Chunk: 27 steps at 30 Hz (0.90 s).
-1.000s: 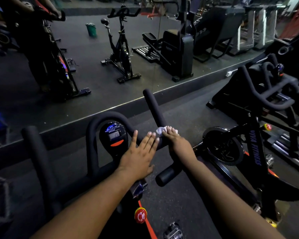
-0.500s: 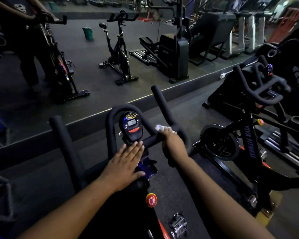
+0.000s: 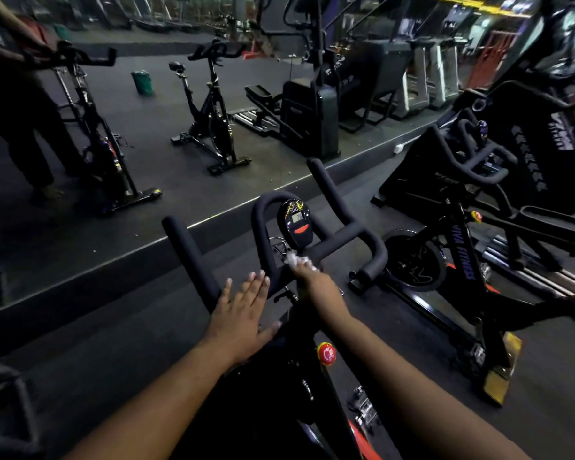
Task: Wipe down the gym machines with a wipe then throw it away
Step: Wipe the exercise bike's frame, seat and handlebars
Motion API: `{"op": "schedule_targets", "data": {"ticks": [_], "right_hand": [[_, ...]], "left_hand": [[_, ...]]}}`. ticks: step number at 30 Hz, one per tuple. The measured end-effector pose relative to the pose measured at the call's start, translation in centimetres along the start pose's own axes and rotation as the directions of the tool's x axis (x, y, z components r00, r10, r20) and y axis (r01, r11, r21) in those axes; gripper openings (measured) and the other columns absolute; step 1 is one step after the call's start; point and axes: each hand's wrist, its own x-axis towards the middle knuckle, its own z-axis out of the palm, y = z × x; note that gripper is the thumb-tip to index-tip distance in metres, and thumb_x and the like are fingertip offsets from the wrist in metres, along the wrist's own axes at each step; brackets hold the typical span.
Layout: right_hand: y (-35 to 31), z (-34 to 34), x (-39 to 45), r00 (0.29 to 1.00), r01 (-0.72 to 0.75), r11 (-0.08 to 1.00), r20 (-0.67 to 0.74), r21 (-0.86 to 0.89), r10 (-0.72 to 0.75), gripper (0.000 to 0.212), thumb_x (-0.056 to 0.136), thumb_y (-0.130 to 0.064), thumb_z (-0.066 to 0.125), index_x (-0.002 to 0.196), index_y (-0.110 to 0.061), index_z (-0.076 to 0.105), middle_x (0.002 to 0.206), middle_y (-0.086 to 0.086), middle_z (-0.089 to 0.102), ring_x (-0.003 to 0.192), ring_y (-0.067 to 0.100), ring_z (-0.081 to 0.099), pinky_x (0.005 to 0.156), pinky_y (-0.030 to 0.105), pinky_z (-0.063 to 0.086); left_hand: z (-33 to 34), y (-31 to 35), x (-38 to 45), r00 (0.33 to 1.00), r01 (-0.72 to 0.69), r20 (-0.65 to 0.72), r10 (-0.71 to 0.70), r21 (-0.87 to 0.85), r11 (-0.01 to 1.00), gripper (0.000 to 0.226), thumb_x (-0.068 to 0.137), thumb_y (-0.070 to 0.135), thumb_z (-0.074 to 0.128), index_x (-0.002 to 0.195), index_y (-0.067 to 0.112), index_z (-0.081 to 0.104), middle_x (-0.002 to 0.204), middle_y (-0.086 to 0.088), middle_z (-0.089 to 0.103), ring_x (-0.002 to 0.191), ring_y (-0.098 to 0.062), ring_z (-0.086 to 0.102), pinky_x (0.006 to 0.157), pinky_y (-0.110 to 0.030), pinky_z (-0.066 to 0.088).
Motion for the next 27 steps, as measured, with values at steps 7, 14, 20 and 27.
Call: {"op": "schedule_targets", "data": {"ticks": [7,14,20,27], "right_hand": [[-0.2,-1.8,-4.0,0.988,0.144,0.984,0.049,0.105,-0.15,0.071,0.083,0.004,0.066,0.146,-0.025,0.053,0.156,-0.001,0.044,0.141,0.014,0.044,0.111,0.025,0.037],[-3.2,4.4,-8.1,0.988,0.142,0.97,0.083,-0.199,-0.128,0.054,0.093,-0.039,0.052,0.138,-0.01,0.06,0.141,0.008,0.061,0.134,0.027,0.055,0.118,0.055,0.023],[-0.7,3.5,-12.8,0.985,0.149,0.945,-0.046,-0.29,-0.169,0.055,0.094,-0.032,0.048,0.146,-0.017,0.053,0.147,0.004,0.056,0.137,0.023,0.052,0.114,0.053,0.033],[-2.5,4.0,-13.1,0.997,0.078,0.99,-0.004,-0.12,-0.079,0.056,0.099,-0.029,0.033,0.153,-0.015,0.042,0.159,0.013,0.039,0.149,0.031,0.033,0.119,0.044,0.032]], "left_hand": [[0.9,-0.4,-2.3,0.998,-0.058,-0.033,0.057,-0.056,0.997,0.108,0.075,0.085,-0.024,0.156,0.013,-0.019,0.163,-0.003,-0.028,0.148,-0.019,-0.03,0.12,-0.049,-0.021],[0.1,-0.8,-2.6,0.994,-0.093,0.058,0.091,0.043,0.995,0.105,0.093,0.075,0.027,0.151,0.008,-0.03,0.166,-0.01,-0.028,0.153,-0.023,-0.026,0.124,-0.053,-0.014],[0.0,-0.9,-2.5,0.993,-0.108,0.048,0.109,-0.021,0.994,0.127,0.065,0.098,-0.004,0.151,0.009,-0.029,0.162,-0.007,-0.034,0.154,-0.021,-0.025,0.122,-0.052,-0.02],[-0.2,-0.3,-2.8,0.996,-0.067,0.05,0.068,-0.033,0.997,0.12,0.08,0.091,0.019,0.159,0.009,-0.02,0.167,-0.008,-0.025,0.156,-0.022,-0.02,0.124,-0.053,-0.015]]}}
